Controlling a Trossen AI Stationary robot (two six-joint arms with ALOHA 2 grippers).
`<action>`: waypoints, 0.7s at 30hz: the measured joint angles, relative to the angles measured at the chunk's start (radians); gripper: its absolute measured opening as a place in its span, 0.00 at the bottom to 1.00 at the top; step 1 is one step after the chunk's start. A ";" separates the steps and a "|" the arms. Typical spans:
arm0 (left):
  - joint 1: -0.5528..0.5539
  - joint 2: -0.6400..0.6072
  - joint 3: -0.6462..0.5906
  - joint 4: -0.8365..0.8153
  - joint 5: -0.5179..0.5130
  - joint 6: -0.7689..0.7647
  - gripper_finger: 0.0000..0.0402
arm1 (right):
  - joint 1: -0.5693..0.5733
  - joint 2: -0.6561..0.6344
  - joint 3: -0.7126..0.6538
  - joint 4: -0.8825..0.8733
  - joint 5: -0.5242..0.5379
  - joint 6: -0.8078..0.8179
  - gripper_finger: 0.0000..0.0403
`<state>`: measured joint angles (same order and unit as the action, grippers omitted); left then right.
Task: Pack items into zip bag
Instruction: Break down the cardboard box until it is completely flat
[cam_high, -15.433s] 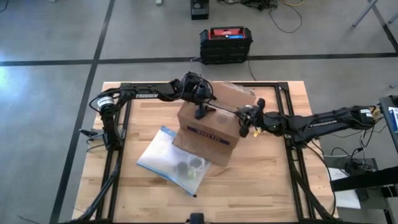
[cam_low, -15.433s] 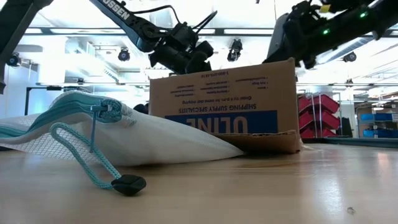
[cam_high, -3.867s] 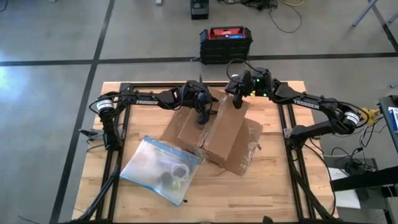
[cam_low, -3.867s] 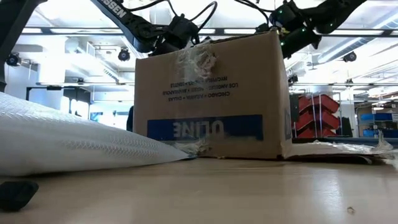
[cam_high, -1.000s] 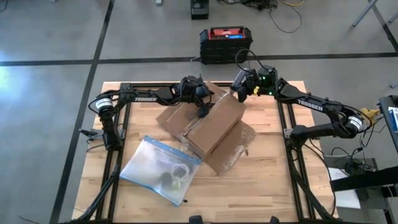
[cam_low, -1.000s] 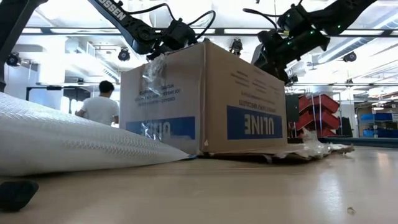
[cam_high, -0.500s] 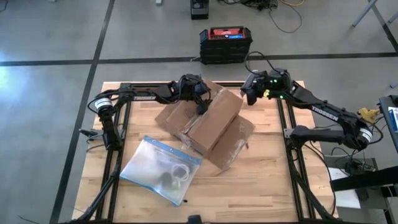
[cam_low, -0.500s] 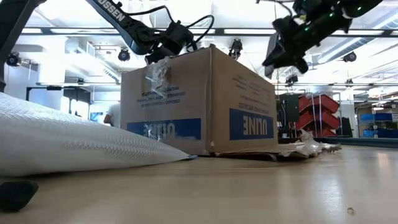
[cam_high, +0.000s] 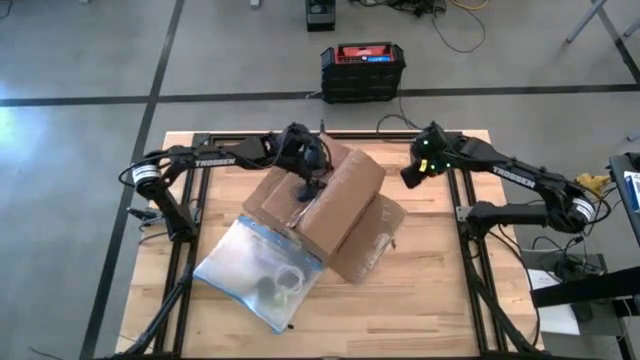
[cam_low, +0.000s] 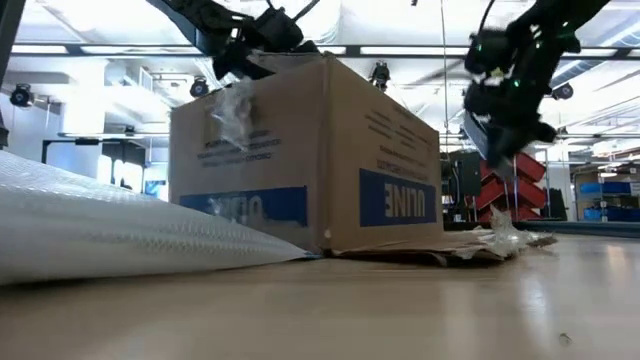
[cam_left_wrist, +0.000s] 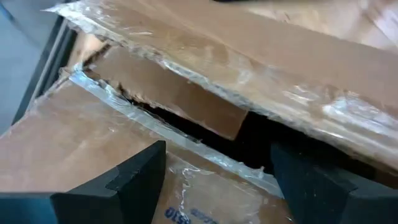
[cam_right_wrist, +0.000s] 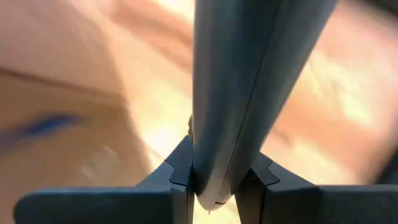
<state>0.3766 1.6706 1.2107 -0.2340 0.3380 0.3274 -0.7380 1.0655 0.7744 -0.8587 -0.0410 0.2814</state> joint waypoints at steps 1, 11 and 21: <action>-0.012 -0.004 0.001 -0.015 -0.013 -0.002 0.68 | 0.000 0.017 -0.003 -0.036 0.000 0.004 0.13; -0.176 -0.199 0.002 -0.198 -0.287 -0.037 0.68 | 0.005 0.150 -0.072 -0.129 -0.019 0.048 0.13; -0.535 -0.459 0.003 -0.467 -0.520 -0.231 0.68 | 0.019 0.200 -0.196 -0.127 -0.056 0.126 0.18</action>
<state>-0.1586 1.2117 1.2140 -0.7012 -0.1820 0.0965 -0.7193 1.2658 0.5787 -0.9858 -0.0969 0.4076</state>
